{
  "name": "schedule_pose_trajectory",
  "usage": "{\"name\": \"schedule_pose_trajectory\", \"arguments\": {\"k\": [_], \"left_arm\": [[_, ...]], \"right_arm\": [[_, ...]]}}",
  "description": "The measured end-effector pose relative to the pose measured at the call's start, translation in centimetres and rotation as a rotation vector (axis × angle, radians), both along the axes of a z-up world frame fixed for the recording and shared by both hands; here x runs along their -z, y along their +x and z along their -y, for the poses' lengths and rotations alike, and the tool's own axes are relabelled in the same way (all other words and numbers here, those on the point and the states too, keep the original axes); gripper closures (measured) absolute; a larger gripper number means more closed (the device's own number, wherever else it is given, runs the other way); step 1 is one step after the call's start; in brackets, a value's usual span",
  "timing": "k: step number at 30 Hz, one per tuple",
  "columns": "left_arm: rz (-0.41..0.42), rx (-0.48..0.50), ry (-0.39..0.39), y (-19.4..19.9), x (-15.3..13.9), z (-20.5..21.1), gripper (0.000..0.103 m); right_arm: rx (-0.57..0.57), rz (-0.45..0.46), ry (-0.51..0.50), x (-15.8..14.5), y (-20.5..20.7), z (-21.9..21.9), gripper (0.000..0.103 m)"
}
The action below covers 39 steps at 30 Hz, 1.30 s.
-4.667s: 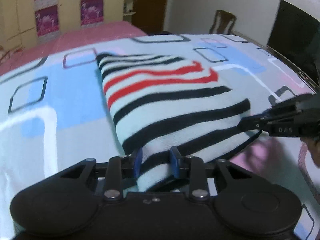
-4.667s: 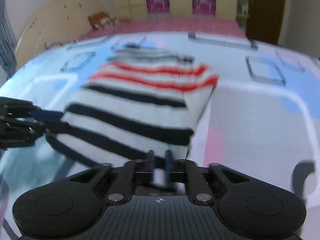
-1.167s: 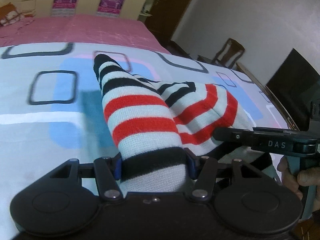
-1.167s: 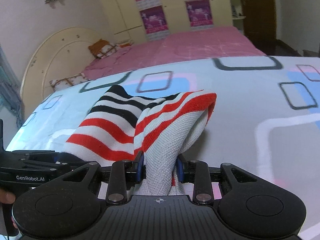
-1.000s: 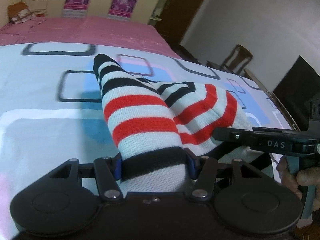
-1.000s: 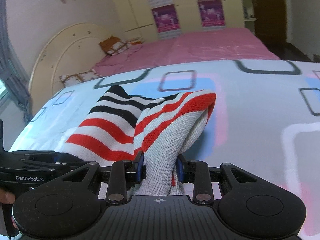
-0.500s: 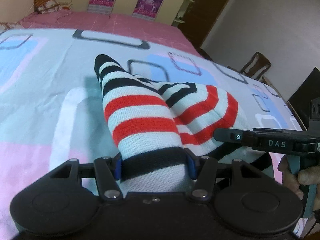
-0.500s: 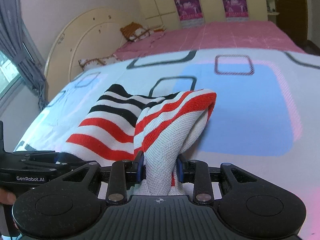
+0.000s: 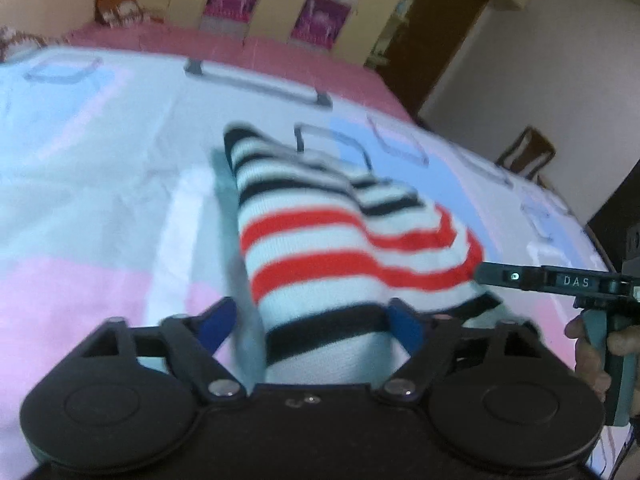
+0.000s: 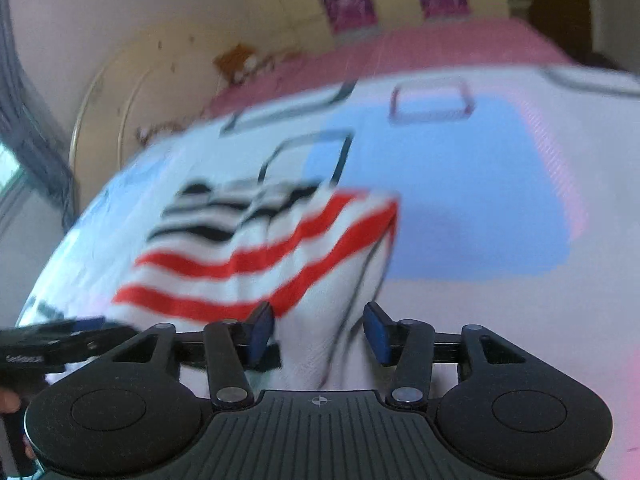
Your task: Fold small clothes
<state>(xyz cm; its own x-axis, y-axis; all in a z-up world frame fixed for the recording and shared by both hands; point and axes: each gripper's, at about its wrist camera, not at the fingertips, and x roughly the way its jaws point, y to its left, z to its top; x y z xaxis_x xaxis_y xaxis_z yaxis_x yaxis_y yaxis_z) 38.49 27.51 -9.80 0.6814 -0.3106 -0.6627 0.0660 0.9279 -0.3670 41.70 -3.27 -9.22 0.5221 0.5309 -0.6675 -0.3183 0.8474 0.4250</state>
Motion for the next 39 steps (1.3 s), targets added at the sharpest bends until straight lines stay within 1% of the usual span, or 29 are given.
{"name": "schedule_pose_trajectory", "arguments": {"k": [1,2,3,4,5,6,8,9,10,11,12,14,16,17,20,21,22,24,25,26,27,28,29,30,31,33,35,37,39], "left_arm": [[0.036,-0.005,0.005,-0.3,-0.8,-0.2,0.050],[0.064,-0.003,0.024,-0.3,-1.6,-0.1,0.054],[0.082,0.006,0.043,0.0,-2.2,0.1,0.054],[0.089,0.028,0.064,0.6,-2.5,0.6,0.054],[0.086,0.049,0.081,1.2,-2.6,1.1,0.054],[0.078,0.075,0.091,1.9,-2.4,1.6,0.060],[0.038,0.120,0.104,3.3,-1.4,2.6,0.063],[0.018,0.130,0.131,3.9,-0.5,3.0,0.062],[0.011,0.141,0.150,4.1,0.2,3.3,0.062],[0.019,0.138,0.137,4.1,0.4,3.2,0.062],[0.019,0.126,0.113,4.0,0.5,3.0,0.062],[0.023,0.137,0.119,3.9,0.4,2.9,0.062],[0.029,0.136,0.116,3.6,0.2,2.7,0.062],[0.037,0.131,0.112,3.3,-0.2,2.5,0.064],[0.096,0.129,0.098,1.0,-1.9,2.3,0.064],[0.105,0.132,0.098,0.2,-2.2,2.6,0.071],[0.111,0.141,0.103,-0.7,-2.5,2.8,0.073],[0.120,0.163,0.135,-1.9,-2.6,3.5,0.074],[0.111,0.175,0.159,-2.0,-2.3,3.9,0.074],[0.103,0.180,0.195,-2.1,-1.7,4.3,0.073],[0.086,0.176,0.224,-2.1,-1.0,4.6,0.072],[0.079,0.170,0.217,-2.0,-0.5,4.5,0.072],[0.082,0.154,0.191,-2.0,-0.3,4.2,0.072],[0.078,0.144,0.176,-1.9,-0.3,4.0,0.072],[0.078,0.143,0.183,-1.9,-0.6,4.0,0.072],[0.083,0.138,0.202,-2.4,-1.2,4.2,0.075],[0.090,0.142,0.213,-3.8,-2.0,4.3,0.077],[0.082,0.135,0.206,-5.3,-2.5,4.2,0.077],[0.048,0.125,0.184,-6.6,-2.3,4.1,0.077]], "right_arm": [[0.008,0.013,0.014,-0.6,0.0,0.7,0.054],[0.009,0.026,0.027,-1.1,0.1,1.1,0.059],[0.003,0.040,0.028,-1.6,0.4,1.2,0.066],[-0.013,0.047,0.024,-1.9,0.8,0.9,0.078],[-0.031,0.049,0.017,-2.0,1.2,0.5,0.079],[-0.050,0.053,0.001,-2.1,1.5,-0.1,0.079],[-0.092,0.072,-0.074,-1.7,1.9,-1.8,0.081],[-0.106,0.073,-0.144,-1.1,2.2,-2.8,0.082],[-0.118,0.055,-0.217,0.0,2.5,-3.6,0.087],[-0.122,0.039,-0.263,1.1,2.7,-3.9,0.089],[-0.106,0.044,-0.260,1.5,2.8,-3.8,0.089],[-0.094,0.031,-0.245,1.7,3.0,-3.4,0.091],[-0.093,0.037,-0.237,1.3,2.8,-3.3,0.091],[-0.083,0.046,-0.223,0.8,2.4,-3.0,0.090],[-0.067,0.085,-0.156,-1.3,0.8,-1.8,0.090],[-0.082,0.096,-0.141,-1.9,-0.2,-1.6,0.090],[-0.104,0.107,-0.138,-2.3,-1.0,-1.5,0.090],[-0.150,0.119,-0.140,-2.7,-2.6,-1.5,0.090],[-0.176,0.120,-0.148,-2.6,-3.3,-1.8,0.090],[-0.196,0.121,-0.180,-2.2,-3.6,-2.4,0.090],[-0.203,0.114,-0.241,-1.4,-3.7,-2.9,0.091],[-0.197,0.092,-0.300,-0.2,-3.6,-3.4,0.091],[-0.189,0.082,-0.301,0.5,-3.5,-3.4,0.091],[-0.168,0.073,-0.278,0.7,-3.3,-3.1,0.091],[-0.158,0.065,-0.269,0.4,-3.3,-3.1,0.090],[-0.143,0.095,-0.250,-1.0,-4.0,-2.9,0.091],[-0.149,0.128,-0.233,-2.2,-5.2,-2.4,0.091],[-0.161,0.138,-0.221,-3.1,-6.8,-2.1,0.091],[-0.188,0.132,-0.218,-3.3,-8.3,-2.0,0.091]]}}
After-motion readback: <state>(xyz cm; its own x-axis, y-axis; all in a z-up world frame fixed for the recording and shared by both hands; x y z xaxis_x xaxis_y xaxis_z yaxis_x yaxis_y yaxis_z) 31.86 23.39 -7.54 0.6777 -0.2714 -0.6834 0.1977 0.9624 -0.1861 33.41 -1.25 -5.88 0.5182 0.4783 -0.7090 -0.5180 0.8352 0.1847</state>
